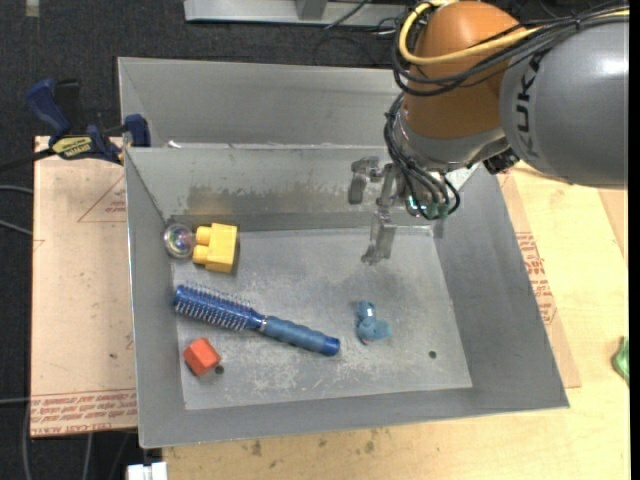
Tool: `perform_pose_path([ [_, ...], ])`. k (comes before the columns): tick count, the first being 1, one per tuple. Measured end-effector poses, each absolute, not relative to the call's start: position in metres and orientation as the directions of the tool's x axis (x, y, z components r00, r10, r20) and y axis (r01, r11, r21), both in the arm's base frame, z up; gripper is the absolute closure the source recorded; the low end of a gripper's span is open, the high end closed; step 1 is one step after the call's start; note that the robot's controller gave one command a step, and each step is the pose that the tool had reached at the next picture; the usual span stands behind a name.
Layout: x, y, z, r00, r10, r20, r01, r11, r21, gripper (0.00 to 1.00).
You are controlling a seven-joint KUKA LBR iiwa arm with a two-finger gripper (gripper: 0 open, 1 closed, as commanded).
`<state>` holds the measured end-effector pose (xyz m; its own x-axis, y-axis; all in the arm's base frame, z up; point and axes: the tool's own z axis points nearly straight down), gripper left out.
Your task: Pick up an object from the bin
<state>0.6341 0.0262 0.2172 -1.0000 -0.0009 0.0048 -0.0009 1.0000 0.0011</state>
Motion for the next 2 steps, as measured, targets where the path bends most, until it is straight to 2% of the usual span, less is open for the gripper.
perform_pose_path([
  [1, 0.577, 0.027, 0.158, -0.982, -0.19, 0.005, -0.19, 0.982, 0.002, 0.0],
  [2, 0.526, 0.033, 0.079, -0.999, -0.031, 0.008, -0.031, 1.0, 0.002, 0.0],
])
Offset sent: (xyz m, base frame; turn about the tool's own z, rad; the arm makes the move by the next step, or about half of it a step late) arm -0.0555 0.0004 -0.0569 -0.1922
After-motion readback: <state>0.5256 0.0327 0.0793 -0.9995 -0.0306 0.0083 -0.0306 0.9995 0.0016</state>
